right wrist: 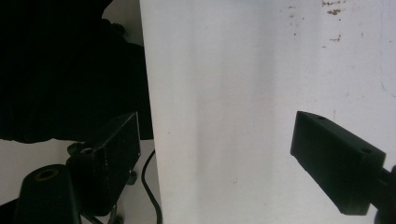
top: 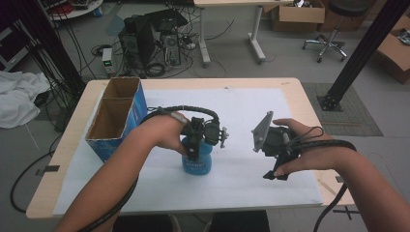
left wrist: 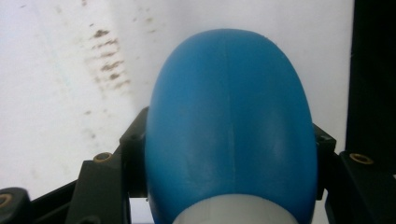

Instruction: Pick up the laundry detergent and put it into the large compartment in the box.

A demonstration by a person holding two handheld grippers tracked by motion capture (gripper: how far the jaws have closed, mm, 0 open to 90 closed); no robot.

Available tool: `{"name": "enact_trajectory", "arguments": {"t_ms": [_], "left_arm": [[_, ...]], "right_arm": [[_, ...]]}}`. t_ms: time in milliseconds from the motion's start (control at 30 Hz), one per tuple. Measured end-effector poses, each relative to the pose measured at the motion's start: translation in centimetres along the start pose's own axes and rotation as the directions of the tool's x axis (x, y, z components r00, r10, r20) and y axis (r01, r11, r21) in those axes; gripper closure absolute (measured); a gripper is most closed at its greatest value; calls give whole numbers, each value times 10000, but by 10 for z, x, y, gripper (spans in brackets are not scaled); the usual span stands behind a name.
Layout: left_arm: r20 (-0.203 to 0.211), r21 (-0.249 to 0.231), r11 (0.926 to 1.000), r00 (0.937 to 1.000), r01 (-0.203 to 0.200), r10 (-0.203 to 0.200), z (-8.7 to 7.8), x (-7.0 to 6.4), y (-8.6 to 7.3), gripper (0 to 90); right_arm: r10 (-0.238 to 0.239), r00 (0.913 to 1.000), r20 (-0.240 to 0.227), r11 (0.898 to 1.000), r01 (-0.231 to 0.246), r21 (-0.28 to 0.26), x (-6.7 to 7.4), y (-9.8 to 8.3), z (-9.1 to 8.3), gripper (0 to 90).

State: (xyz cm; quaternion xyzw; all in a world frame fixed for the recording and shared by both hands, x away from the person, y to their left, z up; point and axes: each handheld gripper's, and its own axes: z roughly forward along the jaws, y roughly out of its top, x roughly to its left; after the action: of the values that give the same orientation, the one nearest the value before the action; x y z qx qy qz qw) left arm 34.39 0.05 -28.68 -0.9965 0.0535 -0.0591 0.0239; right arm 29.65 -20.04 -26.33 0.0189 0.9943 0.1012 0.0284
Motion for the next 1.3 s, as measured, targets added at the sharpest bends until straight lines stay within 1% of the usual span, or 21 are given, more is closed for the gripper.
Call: {"name": "enact_trajectory", "arguments": {"t_ms": [100,167,233,267,367,400,500,567,633,733,800,867,933,967,1000,1100,1200,1233,1267,1300], "left_arm": [[43,13,9990,9990,446,-446,-12,5,-6,388],[35,-43,9969,9969,789,-789,-20,8,-10,388],[-43,-140,9926,9927,1205,-1206,-28,11,-14,388],[-108,-219,9911,9912,1315,-1318,-32,12,-16,388],[-157,-352,9833,9836,1788,-1794,-43,16,-22,388],[-79,-367,9774,9780,2080,-2084,-46,18,-23,388],[7,-419,9686,9695,2451,-2453,-55,21,-28,388],[62,-384,9609,9617,2740,-2740,-62,23,-31,388],[157,-332,9486,9492,3147,-3143,-67,26,-33,388],[219,-291,9367,9371,3488,-3483,-74,28,-36,388],[206,-270,9244,9248,3804,-3799,-77,30,-39,387],[131,-215,9202,9205,3908,-3906,-80,31,-40,387],[74,-147,9132,9133,4072,-4072,-81,32,-42,387],[52,-83,9090,9091,4166,-4166,-82,33,-43,388],[69,-88,9012,9013,4333,-4332,-83,34,-44,388],[66,-82,8871,8872,4615,-4614,-89,36,-48,388],[76,-108,8775,8776,4794,-4793,-97,37,-53,388],[74,-107,8762,8763,4818,-4817,-100,38,-54,388],[71,-114,8722,8723,4890,-4889,-103,39,-56,388],[36,-103,8728,8728,4880,-4880,-106,39,-58,389]], "right_arm": [[4,10000,8,10000,-4,5,0,0,-1,161],[-5,10000,-4,10000,5,36,0,1,-1,161],[-12,10000,5,10000,12,4,0,1,-1,161],[-29,10000,10,10000,29,13,0,1,-1,161],[-47,10000,13,10000,47,17,-1,2,0,161],[-44,10000,12,10000,44,13,0,3,0,161],[-60,10000,2,10000,60,12,0,4,0,161],[-53,10000,23,10000,53,18,0,5,0,161],[-40,10000,16,10000,40,26,0,6,0,161],[-94,10000,10,9999,94,76,-1,7,0,161],[-99,10000,14,9999,99,70,-1,7,0,161],[-85,10000,35,9999,84,84,-1,8,-1,161],[-126,9999,42,9999,125,88,-2,9,-2,161],[-127,9999,45,9999,126,83,-2,10,-2,161],[-153,9999,52,9998,152,110,-2,10,-2,161],[-181,9998,42,9998,180,100,-2,12,-2,161],[-209,9998,26,9997,208,135,-2,13,-1,161],[-227,9997,26,9996,227,144,-2,14,-1,161],[-233,9997,28,9996,232,147,-2,14,-1,162],[-236,9997,26,9996,236,134,-3,14,-1,162]]}}
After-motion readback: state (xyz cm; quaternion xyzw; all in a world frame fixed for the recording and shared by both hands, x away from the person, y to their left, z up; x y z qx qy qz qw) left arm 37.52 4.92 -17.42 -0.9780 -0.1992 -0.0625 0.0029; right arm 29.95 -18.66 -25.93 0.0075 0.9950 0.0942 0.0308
